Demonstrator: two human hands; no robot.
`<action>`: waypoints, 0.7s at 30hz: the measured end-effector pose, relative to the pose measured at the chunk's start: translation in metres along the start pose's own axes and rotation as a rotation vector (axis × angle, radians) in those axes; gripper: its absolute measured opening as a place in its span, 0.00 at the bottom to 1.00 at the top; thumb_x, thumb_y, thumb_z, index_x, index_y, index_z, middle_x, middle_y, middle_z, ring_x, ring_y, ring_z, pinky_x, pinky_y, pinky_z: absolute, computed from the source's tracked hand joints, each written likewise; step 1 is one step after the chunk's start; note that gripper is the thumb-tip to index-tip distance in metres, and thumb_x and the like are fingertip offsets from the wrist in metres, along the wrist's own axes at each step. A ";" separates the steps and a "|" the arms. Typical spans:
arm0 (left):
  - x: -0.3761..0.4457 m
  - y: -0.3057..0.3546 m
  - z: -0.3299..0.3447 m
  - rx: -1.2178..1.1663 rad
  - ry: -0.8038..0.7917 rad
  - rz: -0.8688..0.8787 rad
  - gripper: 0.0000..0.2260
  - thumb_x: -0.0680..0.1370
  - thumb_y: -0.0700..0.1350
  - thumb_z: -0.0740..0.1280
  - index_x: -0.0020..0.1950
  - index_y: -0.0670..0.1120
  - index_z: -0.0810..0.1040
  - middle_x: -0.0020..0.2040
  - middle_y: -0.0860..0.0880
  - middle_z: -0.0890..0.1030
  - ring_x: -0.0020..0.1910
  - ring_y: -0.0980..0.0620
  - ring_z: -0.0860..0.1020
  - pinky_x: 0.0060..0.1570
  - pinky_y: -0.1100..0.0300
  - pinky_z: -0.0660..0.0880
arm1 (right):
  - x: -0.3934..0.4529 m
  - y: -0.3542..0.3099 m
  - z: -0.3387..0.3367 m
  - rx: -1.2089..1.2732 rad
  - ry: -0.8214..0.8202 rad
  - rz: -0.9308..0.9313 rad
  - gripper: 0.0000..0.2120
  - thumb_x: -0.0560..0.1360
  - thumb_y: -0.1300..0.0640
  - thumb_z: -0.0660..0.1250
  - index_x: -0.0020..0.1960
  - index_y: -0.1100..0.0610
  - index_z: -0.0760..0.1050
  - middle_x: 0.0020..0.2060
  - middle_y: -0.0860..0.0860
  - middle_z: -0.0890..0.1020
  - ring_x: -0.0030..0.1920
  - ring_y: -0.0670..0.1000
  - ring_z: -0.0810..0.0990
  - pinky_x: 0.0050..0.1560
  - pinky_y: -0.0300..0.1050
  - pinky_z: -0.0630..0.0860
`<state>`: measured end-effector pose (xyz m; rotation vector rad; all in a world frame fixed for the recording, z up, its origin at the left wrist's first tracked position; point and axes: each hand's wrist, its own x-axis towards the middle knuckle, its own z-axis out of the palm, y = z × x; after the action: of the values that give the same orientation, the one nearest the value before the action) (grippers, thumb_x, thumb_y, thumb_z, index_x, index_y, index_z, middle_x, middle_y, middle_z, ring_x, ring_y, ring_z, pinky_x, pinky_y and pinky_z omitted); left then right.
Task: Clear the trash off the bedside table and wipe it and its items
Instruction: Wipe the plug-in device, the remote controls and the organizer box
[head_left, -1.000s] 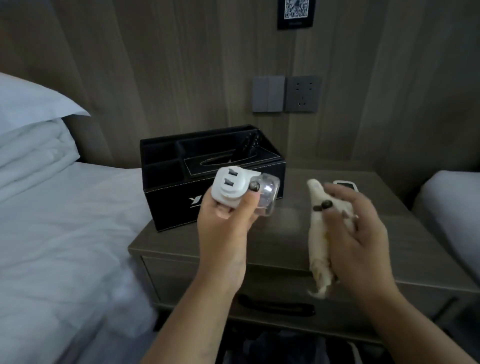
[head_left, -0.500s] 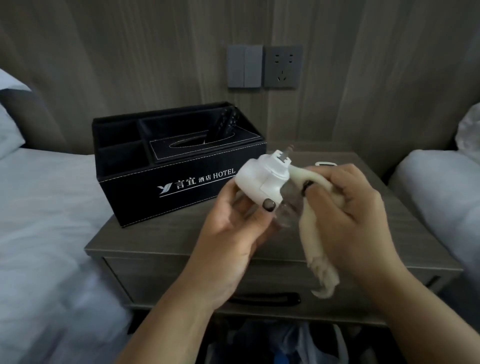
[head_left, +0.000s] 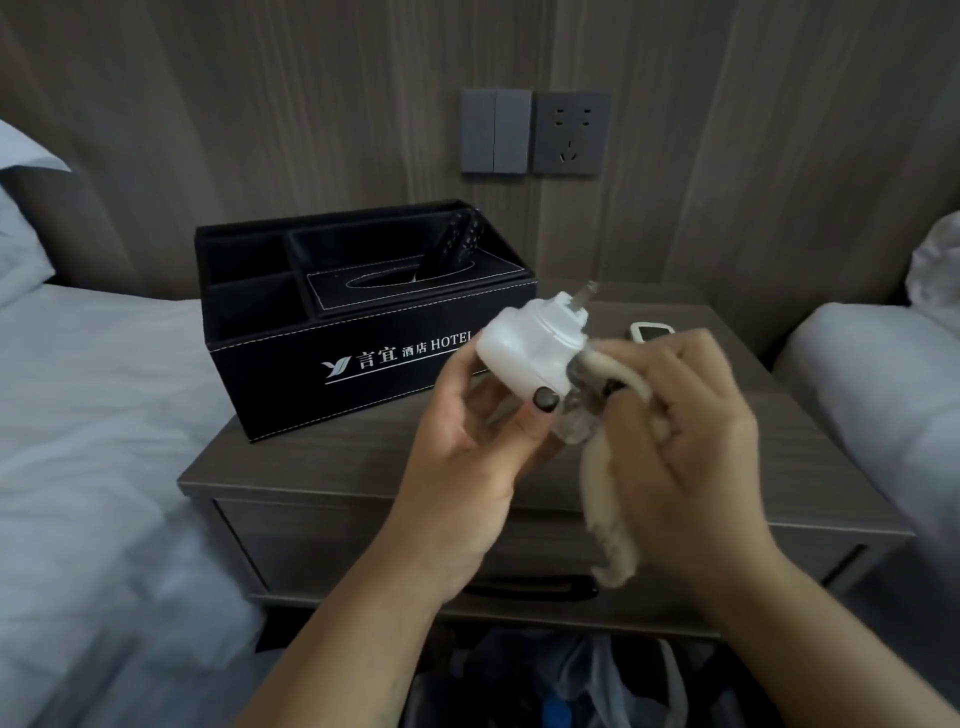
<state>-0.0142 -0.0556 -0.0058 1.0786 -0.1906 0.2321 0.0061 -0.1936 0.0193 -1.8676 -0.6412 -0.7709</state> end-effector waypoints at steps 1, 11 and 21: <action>0.000 0.001 0.000 -0.008 0.031 0.007 0.25 0.72 0.44 0.75 0.68 0.47 0.73 0.60 0.44 0.81 0.57 0.44 0.81 0.49 0.55 0.79 | -0.004 -0.002 0.004 0.009 -0.026 -0.044 0.14 0.73 0.68 0.60 0.54 0.60 0.80 0.44 0.51 0.75 0.45 0.41 0.74 0.46 0.27 0.68; 0.000 -0.005 0.007 -0.047 -0.115 0.042 0.25 0.74 0.44 0.72 0.69 0.43 0.72 0.63 0.43 0.80 0.63 0.42 0.78 0.57 0.52 0.77 | -0.003 0.008 0.011 0.381 0.139 0.578 0.16 0.76 0.65 0.61 0.45 0.47 0.83 0.45 0.50 0.82 0.44 0.42 0.79 0.47 0.37 0.73; 0.004 -0.011 0.006 0.084 0.019 0.103 0.26 0.75 0.46 0.72 0.71 0.44 0.69 0.63 0.46 0.80 0.62 0.44 0.78 0.54 0.55 0.78 | -0.003 -0.003 0.009 0.558 0.200 0.779 0.15 0.76 0.62 0.60 0.36 0.51 0.82 0.27 0.43 0.78 0.30 0.40 0.76 0.31 0.34 0.73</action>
<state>-0.0071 -0.0654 -0.0117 1.1510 -0.2211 0.3451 0.0044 -0.1842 0.0158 -1.3290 0.0362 -0.2164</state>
